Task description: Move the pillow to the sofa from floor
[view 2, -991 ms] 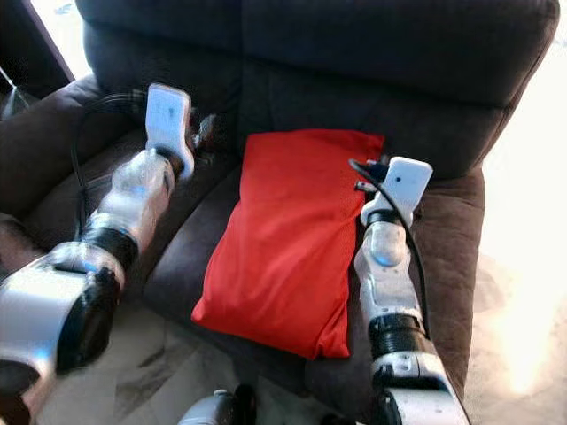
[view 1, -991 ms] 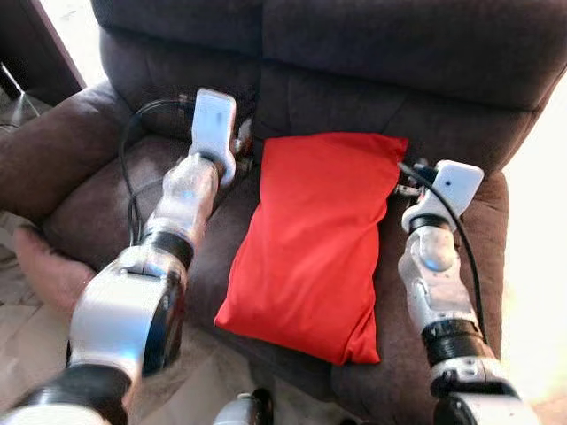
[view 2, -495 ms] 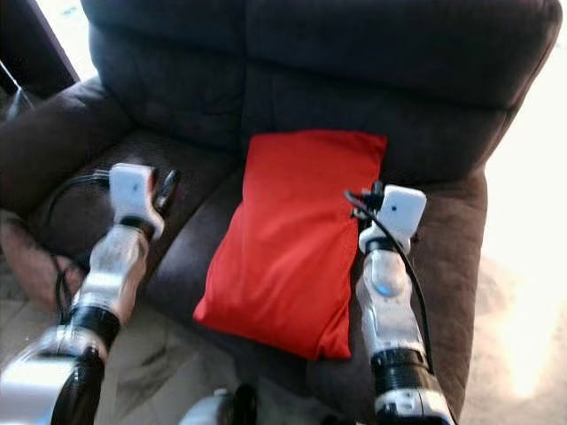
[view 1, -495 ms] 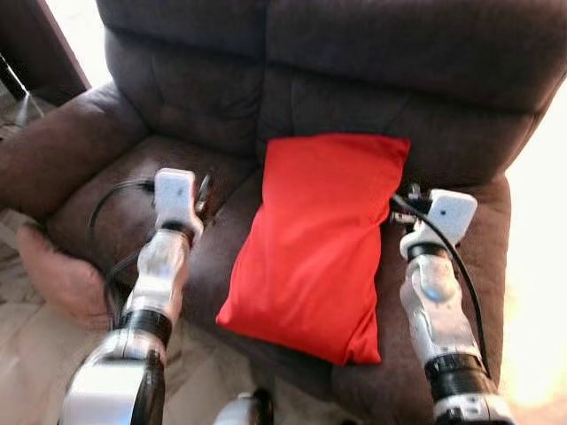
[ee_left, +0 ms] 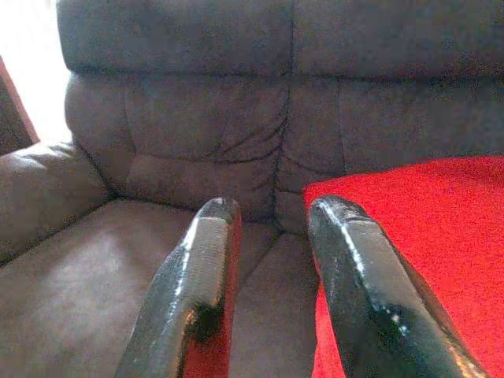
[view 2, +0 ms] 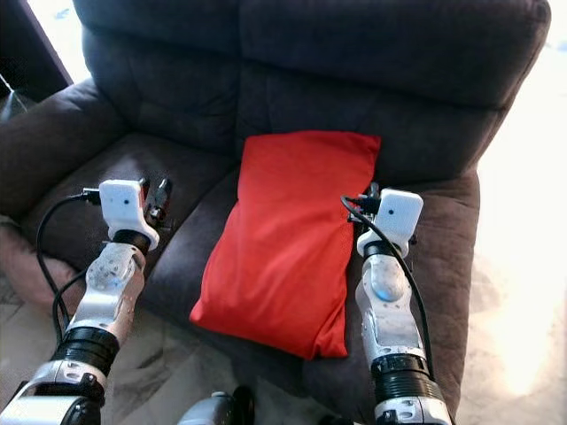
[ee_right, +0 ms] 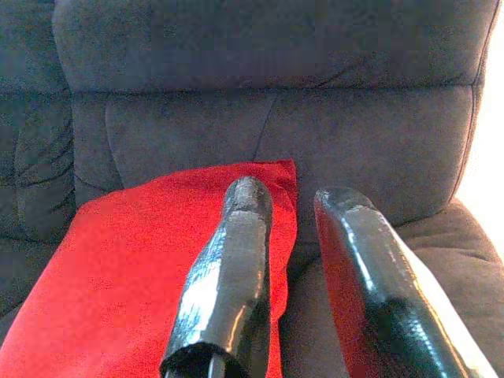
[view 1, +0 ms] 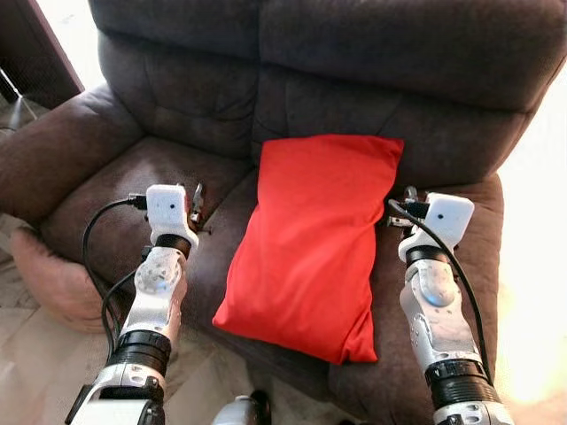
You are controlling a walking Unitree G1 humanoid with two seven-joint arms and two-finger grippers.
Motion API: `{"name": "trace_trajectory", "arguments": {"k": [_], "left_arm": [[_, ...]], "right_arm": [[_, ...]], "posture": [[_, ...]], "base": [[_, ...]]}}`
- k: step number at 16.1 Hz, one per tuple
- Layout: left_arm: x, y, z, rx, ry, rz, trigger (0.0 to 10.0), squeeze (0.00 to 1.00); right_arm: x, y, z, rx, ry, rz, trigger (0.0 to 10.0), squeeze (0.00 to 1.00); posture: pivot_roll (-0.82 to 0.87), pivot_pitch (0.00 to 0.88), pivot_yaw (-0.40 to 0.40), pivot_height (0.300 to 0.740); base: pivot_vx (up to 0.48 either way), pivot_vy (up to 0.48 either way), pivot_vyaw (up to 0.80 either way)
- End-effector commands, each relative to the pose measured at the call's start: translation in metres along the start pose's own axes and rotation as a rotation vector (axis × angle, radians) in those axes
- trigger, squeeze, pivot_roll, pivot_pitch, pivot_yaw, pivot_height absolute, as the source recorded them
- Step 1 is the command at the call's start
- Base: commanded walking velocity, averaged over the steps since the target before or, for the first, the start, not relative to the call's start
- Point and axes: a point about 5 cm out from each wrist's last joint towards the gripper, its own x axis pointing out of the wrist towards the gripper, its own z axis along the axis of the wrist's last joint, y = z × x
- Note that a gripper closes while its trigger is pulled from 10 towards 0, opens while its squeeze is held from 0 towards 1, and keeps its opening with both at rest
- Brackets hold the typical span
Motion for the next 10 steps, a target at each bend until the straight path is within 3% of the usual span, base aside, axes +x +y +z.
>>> {"name": "trace_trajectory", "arguments": {"k": [1,3,10], "left_arm": [[-0.0032,0.006,0.0002,-0.015,0.004,0.027,10.0,0.0],[-0.0043,0.0061,0.0008,-0.025,0.007,0.032,10.0,0.0],[-0.0067,0.0029,0.0008,-0.027,0.025,0.02,10.0,0.0]], "right_arm": [[-0.0014,0.0015,0.0006,-0.006,0.0,0.01,10.0,0.0],[-0.0014,0.0012,0.0011,-0.007,0.002,0.01,10.0,0.0],[0.0004,0.003,0.0033,-0.003,-0.006,0.015,10.0,0.0]], "posture": [[0.16,0.159,0.044,0.74],[0.16,0.159,0.043,0.74],[0.16,0.152,0.042,0.74]], "base": [[0.0,0.0,0.0],[0.0,0.0,0.0],[0.0,0.256,0.0]]}}
